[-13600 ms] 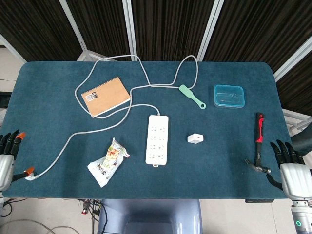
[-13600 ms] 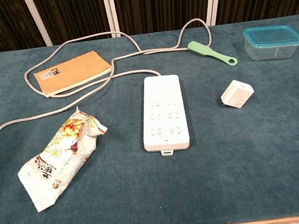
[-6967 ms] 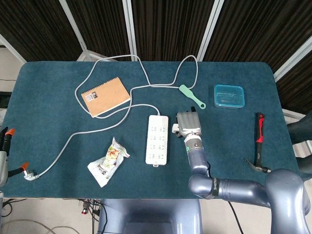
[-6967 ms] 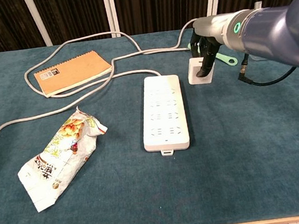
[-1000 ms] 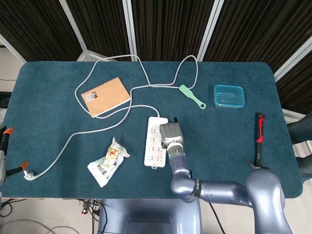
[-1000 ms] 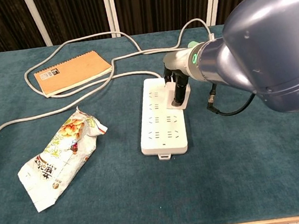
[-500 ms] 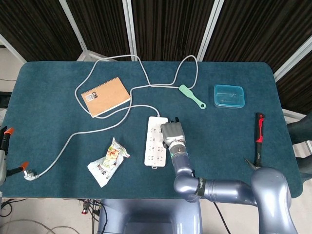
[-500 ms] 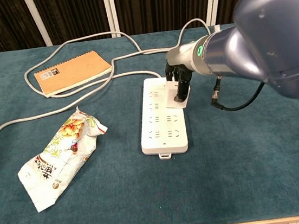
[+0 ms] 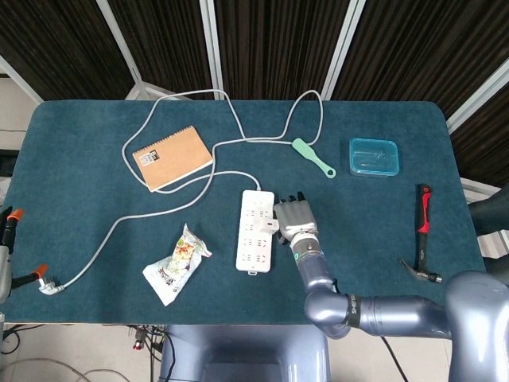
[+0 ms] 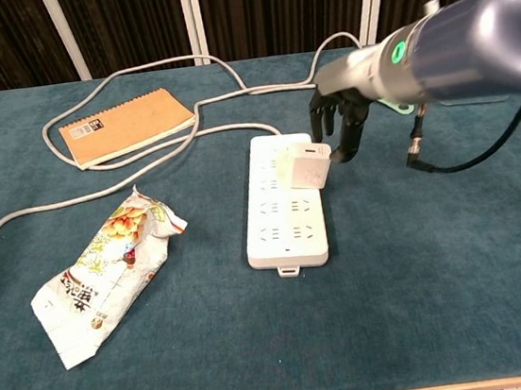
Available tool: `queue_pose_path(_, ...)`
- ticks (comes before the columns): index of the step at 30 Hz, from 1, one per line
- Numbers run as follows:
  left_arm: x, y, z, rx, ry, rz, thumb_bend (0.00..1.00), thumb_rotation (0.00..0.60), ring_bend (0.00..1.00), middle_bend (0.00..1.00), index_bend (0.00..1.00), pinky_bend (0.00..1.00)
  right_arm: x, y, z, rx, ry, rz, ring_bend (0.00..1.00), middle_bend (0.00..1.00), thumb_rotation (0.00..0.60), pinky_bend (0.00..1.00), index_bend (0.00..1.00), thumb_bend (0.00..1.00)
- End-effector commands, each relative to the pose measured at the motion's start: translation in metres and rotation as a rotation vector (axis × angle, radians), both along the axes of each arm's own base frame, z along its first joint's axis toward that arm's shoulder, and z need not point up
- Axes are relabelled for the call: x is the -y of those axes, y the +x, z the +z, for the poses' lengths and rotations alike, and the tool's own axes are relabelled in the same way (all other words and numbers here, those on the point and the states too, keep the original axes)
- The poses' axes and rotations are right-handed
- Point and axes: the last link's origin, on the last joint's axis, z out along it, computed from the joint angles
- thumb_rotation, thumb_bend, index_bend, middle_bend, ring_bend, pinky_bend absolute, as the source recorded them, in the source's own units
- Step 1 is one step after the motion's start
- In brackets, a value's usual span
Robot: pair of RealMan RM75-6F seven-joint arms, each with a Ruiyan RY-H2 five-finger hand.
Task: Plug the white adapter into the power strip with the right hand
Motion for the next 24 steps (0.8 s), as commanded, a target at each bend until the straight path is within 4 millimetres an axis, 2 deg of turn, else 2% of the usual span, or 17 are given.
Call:
queue_pose_path(1,0.0,0.001,-0.001,-0.001,-0.005,-0.002,0.07,0.6,0.0,0.0,0.09,0.0,0.002,-0.005,0.029,0.047,-0.06,-0.001,0.13,0.23,0.6,0.11,0.31,0.48)
queue_pose_path(5,0.001,0.002,-0.002,-0.002,-0.003,-0.004,0.07,0.6,0.0,0.0,0.09,0.0,0.008,-0.011,0.051,0.076,-0.14,-0.005,0.22,0.28,0.6,0.34,0.36,0.48)
queue_pose_path(7,0.001,0.002,-0.002,-0.003,-0.002,-0.004,0.07,0.6,0.0,0.0,0.09,0.0,0.009,-0.013,0.057,0.081,-0.17,-0.002,0.3,0.35,0.6,0.45,0.42,0.48)
queue_pose_path(11,0.002,0.002,-0.003,-0.005,-0.006,-0.004,0.07,0.6,0.0,0.0,0.09,0.0,0.01,-0.015,0.061,0.111,-0.194,-0.013,0.42,0.42,0.6,0.62,0.5,0.48)
queue_pose_path(17,0.001,0.002,-0.003,0.0,-0.011,-0.001,0.07,0.6,0.0,0.0,0.09,0.0,0.012,-0.014,0.06,0.149,-0.189,-0.025,0.57,0.56,0.6,0.81,0.71,0.51)
queue_pose_path(21,0.001,0.002,-0.003,0.003,-0.015,-0.001,0.07,0.6,0.0,0.0,0.09,0.0,0.014,-0.011,0.057,0.139,-0.198,-0.005,0.72,0.73,0.6,0.94,0.92,0.6)
queue_pose_path(24,0.001,0.002,-0.003,0.005,-0.019,-0.001,0.07,0.6,0.0,0.0,0.09,0.0,0.014,-0.009,0.051,0.12,-0.195,0.012,0.81,0.83,0.6,0.99,1.0,0.62)
